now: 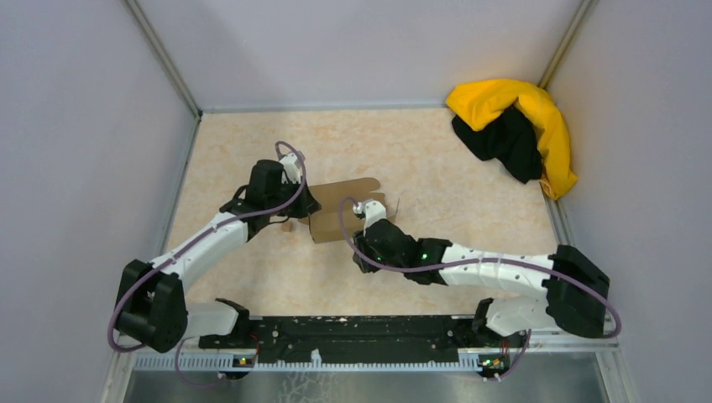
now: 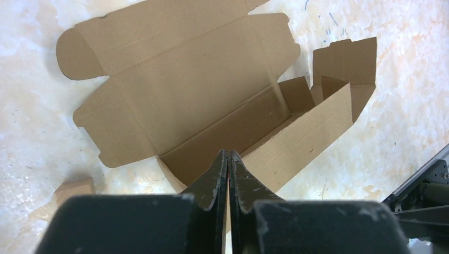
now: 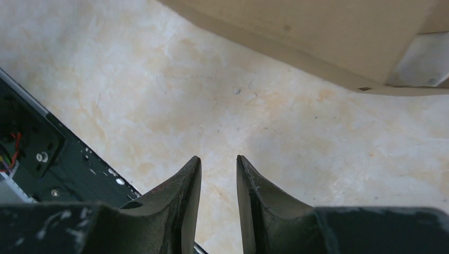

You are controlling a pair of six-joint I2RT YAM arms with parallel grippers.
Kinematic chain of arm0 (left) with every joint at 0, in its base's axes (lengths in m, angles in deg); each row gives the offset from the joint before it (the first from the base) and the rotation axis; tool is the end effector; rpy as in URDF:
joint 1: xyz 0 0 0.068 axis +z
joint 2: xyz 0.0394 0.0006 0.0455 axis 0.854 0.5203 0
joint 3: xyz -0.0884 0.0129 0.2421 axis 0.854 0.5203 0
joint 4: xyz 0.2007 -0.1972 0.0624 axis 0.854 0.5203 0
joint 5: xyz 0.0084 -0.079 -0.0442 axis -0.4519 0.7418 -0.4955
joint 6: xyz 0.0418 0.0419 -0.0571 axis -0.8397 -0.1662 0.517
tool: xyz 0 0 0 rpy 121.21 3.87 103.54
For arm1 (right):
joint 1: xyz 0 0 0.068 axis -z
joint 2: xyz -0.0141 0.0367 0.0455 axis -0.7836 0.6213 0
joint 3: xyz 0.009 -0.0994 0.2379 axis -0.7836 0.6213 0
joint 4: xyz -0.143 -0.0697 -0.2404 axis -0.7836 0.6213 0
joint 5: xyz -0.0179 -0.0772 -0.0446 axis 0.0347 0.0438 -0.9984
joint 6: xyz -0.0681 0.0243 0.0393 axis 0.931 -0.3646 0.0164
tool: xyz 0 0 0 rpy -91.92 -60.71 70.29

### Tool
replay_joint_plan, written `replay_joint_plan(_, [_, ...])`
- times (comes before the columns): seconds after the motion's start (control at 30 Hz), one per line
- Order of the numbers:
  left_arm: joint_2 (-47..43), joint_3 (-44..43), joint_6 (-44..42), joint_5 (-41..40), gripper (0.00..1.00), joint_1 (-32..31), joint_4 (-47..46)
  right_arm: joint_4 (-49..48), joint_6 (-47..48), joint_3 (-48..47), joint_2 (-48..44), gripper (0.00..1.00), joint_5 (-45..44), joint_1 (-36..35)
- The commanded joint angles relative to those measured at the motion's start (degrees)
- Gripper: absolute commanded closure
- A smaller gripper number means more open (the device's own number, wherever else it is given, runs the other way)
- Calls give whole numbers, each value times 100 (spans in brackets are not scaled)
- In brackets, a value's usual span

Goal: Fold the paper box

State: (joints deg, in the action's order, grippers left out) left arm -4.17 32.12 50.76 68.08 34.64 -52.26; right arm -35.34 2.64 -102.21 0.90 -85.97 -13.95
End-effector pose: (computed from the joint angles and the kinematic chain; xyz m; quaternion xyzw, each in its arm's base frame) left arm 0.2956 -0.1514 0.1939 0.0893 0.8811 -0.2735 0.3753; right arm 0.1495 0.2893 0.1663 -0.2318 0.8720 0.2400 0.3582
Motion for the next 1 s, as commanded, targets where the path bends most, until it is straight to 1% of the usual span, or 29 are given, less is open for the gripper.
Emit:
replay_joint_plan(0.0, [252,-178,27,155,94,19,-149,231,-97,-188,-718,69,-61,462])
replay_joint_plan(0.07, [261,-157,52,149,95,5,-154,283,-95,-127,-957,70,-18,662])
replay_joint_plan(0.13, [248,-103,77,111,98,-21,-147,392,-83,-109,-1098,70,-41,735])
replay_joint_plan(0.17, [248,-87,102,77,100,-41,-142,444,-81,-105,-1136,70,-43,764])
replay_joint_plan(0.3, [266,-59,195,-76,100,-132,-101,426,-96,-56,-1101,70,53,773])
replay_joint_plan(0.5, [274,-8,224,-390,100,-289,-38,-183,-101,113,-817,69,445,763])
replay_joint_plan(0.7, [263,-5,234,-545,100,-435,55,-541,-25,-24,-301,69,791,726])
replay_joint_plan(0.83, [234,36,251,-635,100,-562,61,-772,-149,174,-139,69,684,461])
replay_joint_plan(0.97, [204,13,273,-803,100,-757,110,-1409,-471,600,-6,70,554,178])
